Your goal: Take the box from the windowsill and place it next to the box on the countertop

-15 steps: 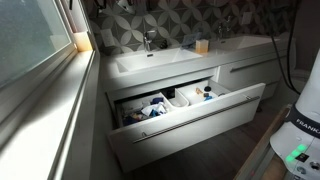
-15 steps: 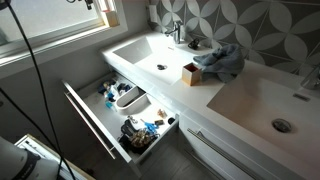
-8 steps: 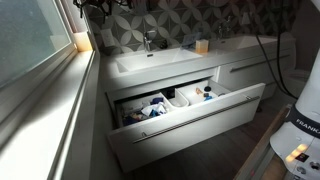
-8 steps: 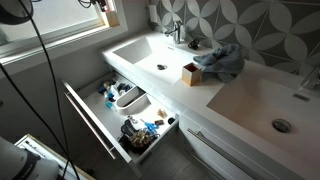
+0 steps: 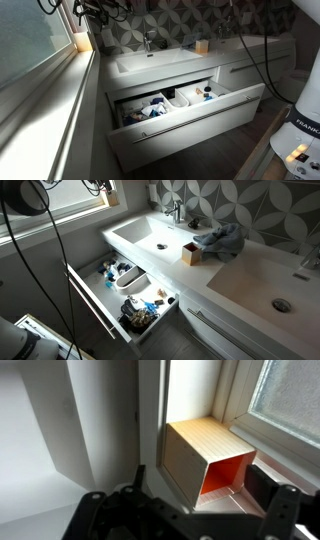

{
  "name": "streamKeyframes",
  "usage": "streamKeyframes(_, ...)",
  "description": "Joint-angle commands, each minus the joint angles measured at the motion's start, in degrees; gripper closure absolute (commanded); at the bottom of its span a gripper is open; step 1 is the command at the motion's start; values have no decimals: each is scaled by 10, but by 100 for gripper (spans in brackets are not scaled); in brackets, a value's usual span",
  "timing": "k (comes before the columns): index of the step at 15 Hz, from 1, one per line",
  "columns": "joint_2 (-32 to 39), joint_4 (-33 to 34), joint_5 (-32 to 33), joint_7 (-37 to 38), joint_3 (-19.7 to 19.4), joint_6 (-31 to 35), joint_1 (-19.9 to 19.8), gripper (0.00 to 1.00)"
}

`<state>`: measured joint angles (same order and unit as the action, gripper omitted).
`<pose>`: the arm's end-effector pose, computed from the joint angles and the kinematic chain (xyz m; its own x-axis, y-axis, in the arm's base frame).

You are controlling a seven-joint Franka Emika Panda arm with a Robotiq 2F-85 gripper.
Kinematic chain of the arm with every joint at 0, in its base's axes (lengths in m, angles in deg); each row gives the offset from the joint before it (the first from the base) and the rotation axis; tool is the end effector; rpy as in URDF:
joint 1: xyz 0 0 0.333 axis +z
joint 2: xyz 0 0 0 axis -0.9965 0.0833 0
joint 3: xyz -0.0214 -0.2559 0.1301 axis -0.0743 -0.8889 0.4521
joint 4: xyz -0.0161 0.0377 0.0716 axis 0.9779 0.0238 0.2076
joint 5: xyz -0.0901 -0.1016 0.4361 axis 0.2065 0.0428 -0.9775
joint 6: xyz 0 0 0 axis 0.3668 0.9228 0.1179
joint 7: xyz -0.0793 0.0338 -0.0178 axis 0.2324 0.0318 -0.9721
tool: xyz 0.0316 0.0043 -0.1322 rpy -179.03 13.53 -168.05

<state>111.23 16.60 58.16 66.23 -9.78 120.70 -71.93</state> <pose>0.8278 0.2384 0.4535 0.8847 -0.3699 0.2836 -0.2434 -0.8855 -0.3957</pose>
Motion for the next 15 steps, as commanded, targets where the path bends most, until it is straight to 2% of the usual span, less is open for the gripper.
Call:
streamKeyframes(1,45,56,13,23,-12,30,12,0)
streamKeyframes(5,68,73,15,29,-18,50,16,0)
streamKeyframes(6,72,77,15,30,-19,52,17,3)
streamKeyframes(8,79,82,17,32,-23,54,19,28)
streamKeyframes(9,82,85,18,34,-25,54,21,29)
streamKeyframes(15,78,87,17,59,-38,39,22,73)
